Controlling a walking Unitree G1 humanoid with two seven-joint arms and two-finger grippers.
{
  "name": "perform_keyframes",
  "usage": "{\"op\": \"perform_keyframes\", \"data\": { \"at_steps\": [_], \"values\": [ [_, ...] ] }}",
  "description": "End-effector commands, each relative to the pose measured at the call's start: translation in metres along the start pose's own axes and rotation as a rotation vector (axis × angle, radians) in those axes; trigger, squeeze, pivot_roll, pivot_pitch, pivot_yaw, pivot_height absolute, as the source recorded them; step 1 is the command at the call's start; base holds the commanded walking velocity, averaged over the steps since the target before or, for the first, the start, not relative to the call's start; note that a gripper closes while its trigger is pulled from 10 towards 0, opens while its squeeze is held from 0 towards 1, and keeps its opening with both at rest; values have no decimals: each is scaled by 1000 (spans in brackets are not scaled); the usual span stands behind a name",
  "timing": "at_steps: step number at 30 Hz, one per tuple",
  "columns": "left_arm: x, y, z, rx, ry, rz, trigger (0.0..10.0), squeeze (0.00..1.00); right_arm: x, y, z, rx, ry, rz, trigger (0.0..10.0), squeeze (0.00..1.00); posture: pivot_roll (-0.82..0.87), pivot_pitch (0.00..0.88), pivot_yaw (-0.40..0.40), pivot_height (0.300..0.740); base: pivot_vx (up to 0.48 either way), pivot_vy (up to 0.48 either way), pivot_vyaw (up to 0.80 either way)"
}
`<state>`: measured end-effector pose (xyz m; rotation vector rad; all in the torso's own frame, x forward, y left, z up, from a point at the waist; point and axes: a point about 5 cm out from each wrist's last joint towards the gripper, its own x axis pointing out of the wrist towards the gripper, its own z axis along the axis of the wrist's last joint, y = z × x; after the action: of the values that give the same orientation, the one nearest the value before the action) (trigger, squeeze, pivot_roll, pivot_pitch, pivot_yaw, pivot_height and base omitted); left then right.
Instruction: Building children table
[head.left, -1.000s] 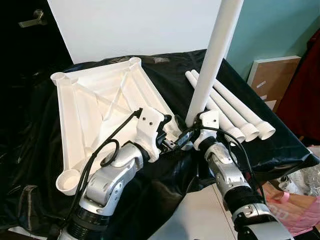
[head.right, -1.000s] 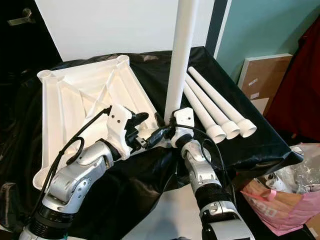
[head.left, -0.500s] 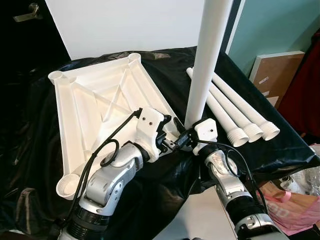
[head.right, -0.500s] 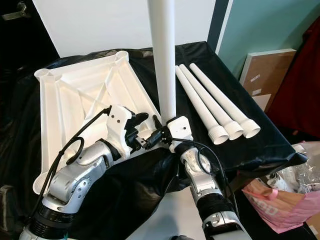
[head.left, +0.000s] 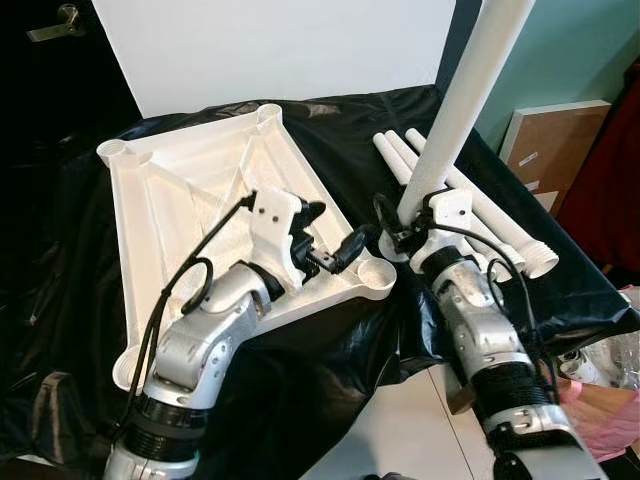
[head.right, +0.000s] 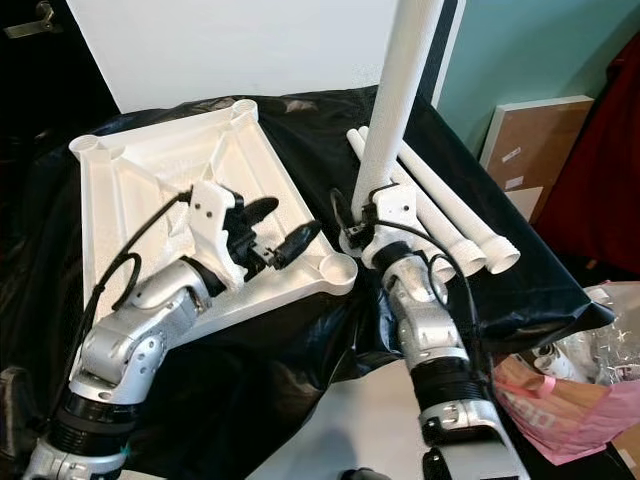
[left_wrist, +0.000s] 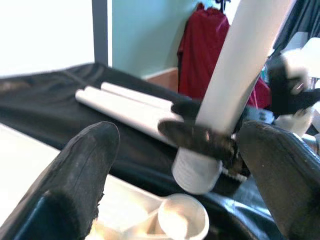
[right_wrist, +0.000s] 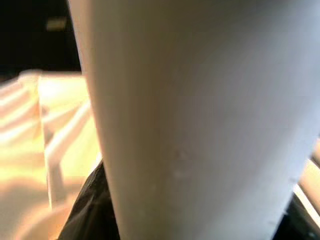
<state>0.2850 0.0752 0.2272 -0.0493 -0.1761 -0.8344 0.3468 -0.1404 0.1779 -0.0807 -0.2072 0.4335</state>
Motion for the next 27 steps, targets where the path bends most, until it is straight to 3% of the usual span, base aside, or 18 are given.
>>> {"op": "perform_keyframes", "data": {
  "at_steps": [1, 3, 4, 6, 9, 17, 20, 24, 25, 27],
  "values": [
    [3, -10, 2, 8, -7, -192, 10000, 1000, 2, -4, -1, 13, 71, 57, 10000, 0, -8, 40, -26, 740, 0, 0, 0],
    [5, -14, 4, 15, -5, -225, 10000, 1000, 3, -8, -3, 20, 107, 79, 10000, 0, -9, 39, -26, 740, 0, 0, 0],
    [8, -20, 4, 17, -2, -272, 10000, 0, 2, -11, -3, 4, 133, 112, 10000, 0, -11, 36, -26, 740, 0, 0, 0],
    [10, -24, 5, 17, 0, -301, 10000, 0, 2, -13, -3, -8, 145, 133, 10000, 0, -11, 36, -26, 740, 0, 0, 0],
    [17, -38, 8, 20, -10, -409, 10000, 0, 0, -12, 2, -22, 170, 258, 10000, 0, -12, 34, -27, 740, 0, 0, 0],
    [25, -41, 11, -16, -17, -442, 10000, 0, -3, -8, 6, -45, 196, 372, 10000, 0, -13, 35, -25, 740, 0, 0, 0],
    [33, -46, 15, -10, -27, -501, 10000, 0, -6, -1, 15, -67, 167, 510, 10000, 0, -16, 35, -23, 740, 0, 0, 0],
    [42, -43, 22, -94, -51, -531, 10000, 0, -11, 6, 20, -61, 157, 630, 10000, 0, -21, 37, -6, 740, 0, 0, 0],
    [46, -41, 27, -152, -70, -534, 10000, 0, -18, 12, 20, -54, 162, 712, 10000, 0, -22, 37, -4, 740, 0, 0, 0],
    [48, -39, 30, -165, -83, -531, 10000, 0, -22, 15, 19, -45, 165, 753, 10000, 0, -21, 37, -4, 740, 0, 0, 0]
  ]
}}
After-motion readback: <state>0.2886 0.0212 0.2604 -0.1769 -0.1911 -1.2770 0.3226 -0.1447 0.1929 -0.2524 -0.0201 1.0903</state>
